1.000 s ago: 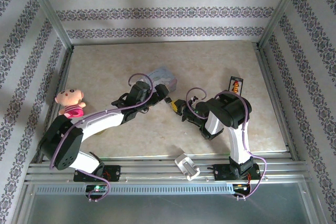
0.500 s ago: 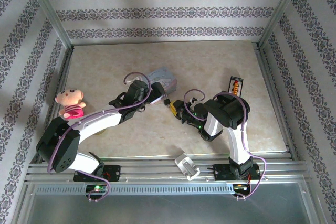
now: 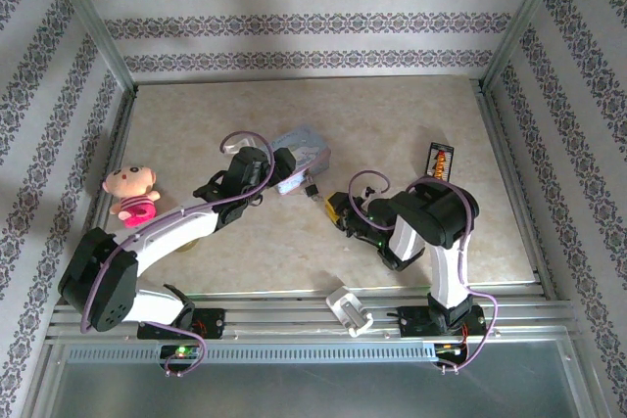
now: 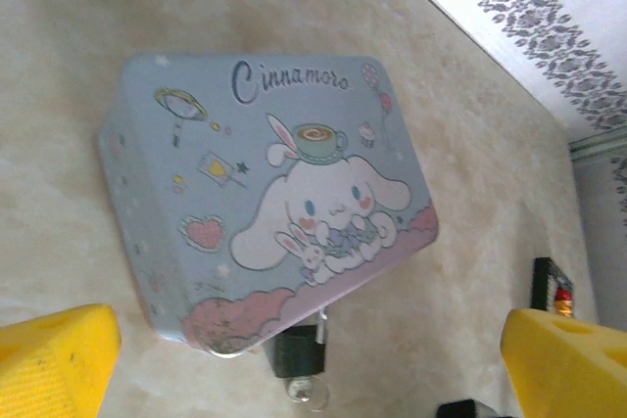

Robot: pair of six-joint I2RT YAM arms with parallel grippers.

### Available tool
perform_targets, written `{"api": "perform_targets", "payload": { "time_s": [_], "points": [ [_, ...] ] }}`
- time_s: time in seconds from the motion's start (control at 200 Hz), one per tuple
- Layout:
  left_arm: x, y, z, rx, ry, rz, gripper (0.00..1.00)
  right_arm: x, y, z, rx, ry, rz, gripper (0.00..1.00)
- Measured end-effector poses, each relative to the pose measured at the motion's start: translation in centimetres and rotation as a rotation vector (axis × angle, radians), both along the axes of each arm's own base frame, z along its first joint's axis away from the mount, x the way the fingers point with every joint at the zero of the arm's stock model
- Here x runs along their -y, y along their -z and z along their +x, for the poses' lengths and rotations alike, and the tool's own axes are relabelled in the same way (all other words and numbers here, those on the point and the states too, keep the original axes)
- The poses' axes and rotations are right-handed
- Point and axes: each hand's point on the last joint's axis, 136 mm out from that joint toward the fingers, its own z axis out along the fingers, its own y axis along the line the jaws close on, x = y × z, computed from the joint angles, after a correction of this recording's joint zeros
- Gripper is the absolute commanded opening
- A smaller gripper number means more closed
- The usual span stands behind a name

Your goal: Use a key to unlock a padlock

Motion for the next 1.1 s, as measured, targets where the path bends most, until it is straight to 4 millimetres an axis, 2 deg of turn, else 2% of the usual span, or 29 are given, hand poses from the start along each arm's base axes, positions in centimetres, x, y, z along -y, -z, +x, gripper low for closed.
{"api": "perform_targets", "payload": {
  "time_s": [0.3,0.385,0.44,0.565,0.63,0.69,0.715,0.73,0.745,0.825,0.93,1.105],
  "points": [
    [-1.1,-2.1,0.8,0.041,0.020,0.158,0.99,1.7,-0.6,-1.2,0.005,-0.013,-0.187,0.51],
    [-1.2,-2.6,1.0,0.051,0.029,0.192,0.99,2.0,-1.6,-1.3,0.015,-0.030,-0.293,0.56],
    [-1.4,-2.5,1.0,0.049,0.035,0.212,0.99,2.0,-3.5,-0.9,0.054,-0.035,-0.386,0.59],
    [-2.2,-2.1,1.0,0.033,0.032,0.246,0.99,2.1,-11.6,-0.4,0.236,-0.022,-0.536,0.62],
    [-2.6,-2.0,1.1,0.028,0.030,0.256,0.99,3.4,-15.5,-0.8,0.329,0.013,-0.590,0.63],
    [-2.8,-2.0,1.1,0.028,0.029,0.265,0.99,5.2,-17.4,-1.3,0.376,0.052,-0.650,0.67],
    [-2.9,-2.0,1.2,0.029,0.027,0.269,0.99,5.9,-17.6,-1.6,0.385,0.061,-0.677,0.90],
    [-3.0,-2.0,1.2,0.029,0.027,0.270,0.99,6.3,-17.8,-1.8,0.386,0.070,-0.688,0.96],
    [-3.0,-2.0,1.2,0.029,0.027,0.272,0.99,6.7,-17.8,-1.9,0.392,0.072,-0.710,0.98],
    [-3.2,-2.0,1.3,0.031,0.030,0.284,0.99,8.6,-17.6,-2.8,0.396,0.084,-0.807,0.98],
    [-3.3,-2.0,1.3,0.037,0.049,0.314,0.99,10.1,-17.5,-3.5,0.415,0.077,-0.908,0.98],
    [-3.4,-2.2,2.0,0.041,0.076,0.379,0.99,10.7,-18.3,-3.4,0.437,0.019,-1.061,0.98]
  ]
}}
